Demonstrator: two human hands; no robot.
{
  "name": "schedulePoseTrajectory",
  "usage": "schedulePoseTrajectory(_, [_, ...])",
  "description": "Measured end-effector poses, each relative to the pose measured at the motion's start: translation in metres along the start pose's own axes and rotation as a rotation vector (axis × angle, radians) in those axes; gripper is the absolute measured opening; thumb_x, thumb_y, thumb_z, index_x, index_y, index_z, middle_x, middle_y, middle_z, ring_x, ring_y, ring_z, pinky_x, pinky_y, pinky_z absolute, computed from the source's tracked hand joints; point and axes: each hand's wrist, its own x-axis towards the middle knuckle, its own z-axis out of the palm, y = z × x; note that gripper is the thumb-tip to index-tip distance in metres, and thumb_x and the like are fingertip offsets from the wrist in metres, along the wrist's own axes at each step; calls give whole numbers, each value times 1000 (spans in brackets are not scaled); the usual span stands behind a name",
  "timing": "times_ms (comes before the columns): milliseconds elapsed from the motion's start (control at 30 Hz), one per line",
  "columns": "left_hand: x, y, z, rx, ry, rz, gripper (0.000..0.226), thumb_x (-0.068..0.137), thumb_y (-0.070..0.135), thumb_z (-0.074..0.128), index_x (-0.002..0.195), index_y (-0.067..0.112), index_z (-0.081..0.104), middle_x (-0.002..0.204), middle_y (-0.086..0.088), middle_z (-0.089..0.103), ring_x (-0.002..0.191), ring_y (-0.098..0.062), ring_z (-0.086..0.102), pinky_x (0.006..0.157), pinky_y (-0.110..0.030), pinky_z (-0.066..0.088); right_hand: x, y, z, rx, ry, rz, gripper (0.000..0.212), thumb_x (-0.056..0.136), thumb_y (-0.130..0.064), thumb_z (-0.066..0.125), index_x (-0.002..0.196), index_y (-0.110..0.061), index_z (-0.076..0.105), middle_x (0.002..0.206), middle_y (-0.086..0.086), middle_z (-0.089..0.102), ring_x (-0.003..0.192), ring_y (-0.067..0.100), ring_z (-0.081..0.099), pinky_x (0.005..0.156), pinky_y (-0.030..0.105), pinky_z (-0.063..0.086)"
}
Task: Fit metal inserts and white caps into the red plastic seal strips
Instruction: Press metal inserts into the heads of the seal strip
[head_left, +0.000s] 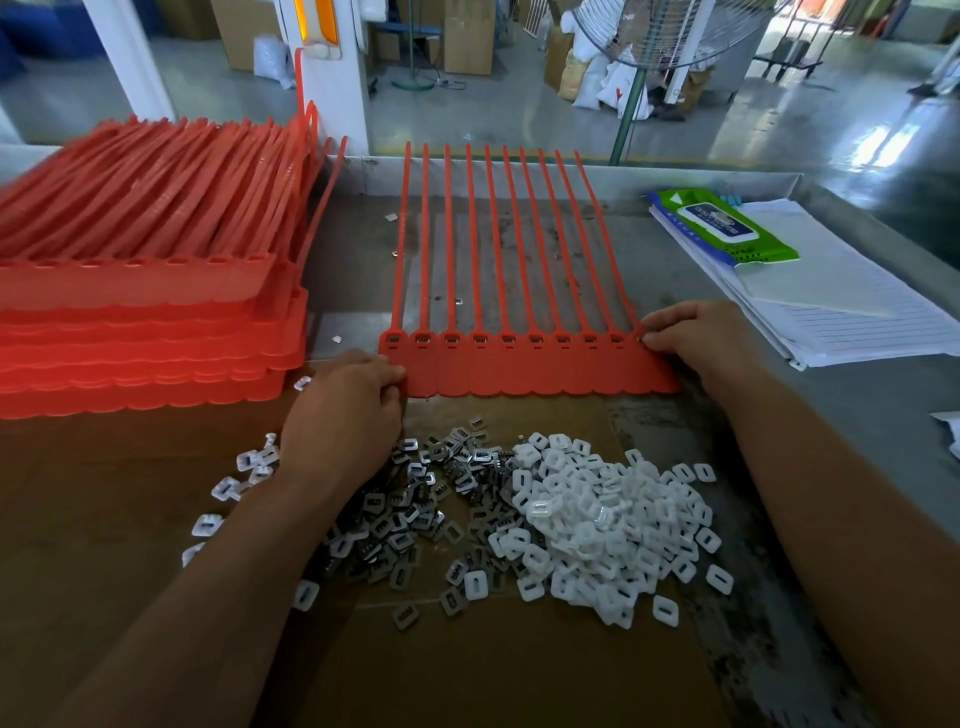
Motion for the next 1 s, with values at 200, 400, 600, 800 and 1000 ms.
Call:
schedulePoseTrajectory(200, [-1, 0, -1, -14, 0, -9, 25, 84, 8, 53, 105, 9, 67, 113, -8, 62, 101, -23, 58, 87, -26, 38, 5, -2, 3, -2, 25, 44, 28, 68, 3, 66, 56, -22, 63, 64, 0, 62, 65, 10, 55, 58, 21, 43])
schedulePoseTrajectory(400, [0, 0, -1, -7, 1, 1, 25, 84, 8, 53, 105, 9, 67, 112, -9, 63, 100, -23, 57, 88, -27, 38, 8, 3, 5, -18, 20, 55, 24, 73, -4, 69, 62, -24, 64, 70, -3, 62, 72, 9, 56, 73, 28, 46])
schedulePoseTrajectory(600, [0, 0, 0, -1, 3, 0, 25, 85, 8, 53, 105, 9, 67, 112, -9, 62, 99, -23, 57, 85, -24, 36, 5, 6, 4, -4, 26, 48, 17, 77, -7, 69, 70, -22, 66, 72, -4, 61, 72, 9, 56, 73, 27, 46])
schedulePoseTrajectory(800, [0, -1, 0, 7, 0, 0, 25, 85, 8, 53, 106, 10, 67, 113, -9, 62, 102, -23, 57, 88, -26, 36, 4, 5, 0, -23, 1, 38, 24, 78, -2, 66, 66, -23, 63, 73, -3, 62, 79, 13, 58, 79, 28, 47])
schedulePoseTrajectory(1000, [0, -1, 0, 1, -3, -5, 26, 84, 7, 53, 106, 10, 67, 114, -9, 62, 103, -24, 56, 90, -28, 38, 2, 7, 0, -20, 6, 33, 25, 78, -3, 66, 65, -25, 63, 75, -1, 63, 79, 13, 59, 80, 30, 48])
